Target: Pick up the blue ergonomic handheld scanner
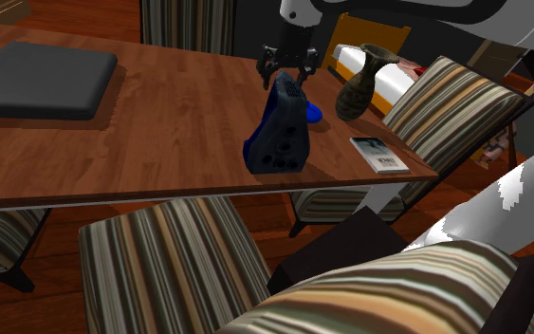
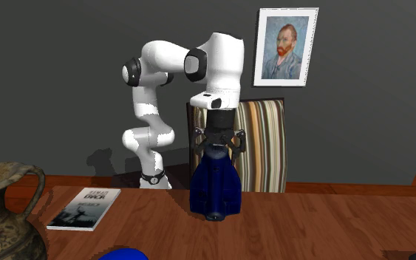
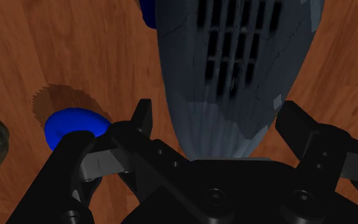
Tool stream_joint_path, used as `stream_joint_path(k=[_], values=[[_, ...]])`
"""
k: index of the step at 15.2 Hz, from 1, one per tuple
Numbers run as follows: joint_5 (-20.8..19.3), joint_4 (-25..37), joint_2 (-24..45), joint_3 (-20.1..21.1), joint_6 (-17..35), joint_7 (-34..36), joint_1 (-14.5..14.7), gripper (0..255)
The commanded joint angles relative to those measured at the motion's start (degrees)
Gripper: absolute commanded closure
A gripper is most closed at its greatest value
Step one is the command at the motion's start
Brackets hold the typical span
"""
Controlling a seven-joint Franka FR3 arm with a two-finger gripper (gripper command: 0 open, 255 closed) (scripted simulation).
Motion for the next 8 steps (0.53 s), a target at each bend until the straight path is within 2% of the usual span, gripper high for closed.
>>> stream_joint_path(k=[1,2,8], values=[[0.0,-0.4,0.0,0.0,0.4,0.1,0.0,0],[0.0,-0.3,0.1,0.0,0.4,0.1,0.0,255],[0.0,-0.4,0.0,0.0,0.4,0.0,0.0,255]])
